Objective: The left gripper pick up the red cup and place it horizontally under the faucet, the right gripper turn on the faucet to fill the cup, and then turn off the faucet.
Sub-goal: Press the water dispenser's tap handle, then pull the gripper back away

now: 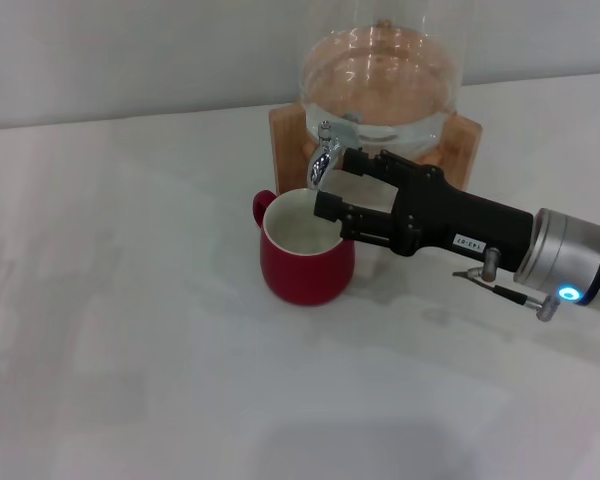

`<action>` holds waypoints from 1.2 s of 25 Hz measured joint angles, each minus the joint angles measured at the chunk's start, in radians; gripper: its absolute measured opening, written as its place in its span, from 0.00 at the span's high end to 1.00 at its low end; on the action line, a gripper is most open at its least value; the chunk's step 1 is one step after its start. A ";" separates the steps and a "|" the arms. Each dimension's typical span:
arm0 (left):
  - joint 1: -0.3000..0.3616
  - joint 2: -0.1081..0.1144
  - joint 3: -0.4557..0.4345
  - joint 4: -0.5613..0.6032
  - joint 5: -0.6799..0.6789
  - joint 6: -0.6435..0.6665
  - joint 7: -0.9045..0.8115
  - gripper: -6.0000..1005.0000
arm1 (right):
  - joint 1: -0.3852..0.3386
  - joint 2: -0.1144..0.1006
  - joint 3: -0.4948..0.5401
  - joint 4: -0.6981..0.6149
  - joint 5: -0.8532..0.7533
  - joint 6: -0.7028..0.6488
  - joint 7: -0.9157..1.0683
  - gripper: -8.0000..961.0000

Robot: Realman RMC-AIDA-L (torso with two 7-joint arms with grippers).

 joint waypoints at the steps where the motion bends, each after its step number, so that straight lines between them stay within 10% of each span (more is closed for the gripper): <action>1: 0.000 0.000 0.000 0.000 0.000 0.000 0.000 0.12 | 0.000 0.000 0.002 0.000 0.000 0.000 0.000 0.09; 30: 0.000 0.000 0.000 0.000 0.000 0.000 0.000 0.12 | -0.003 0.000 0.008 0.000 0.019 0.008 0.000 0.09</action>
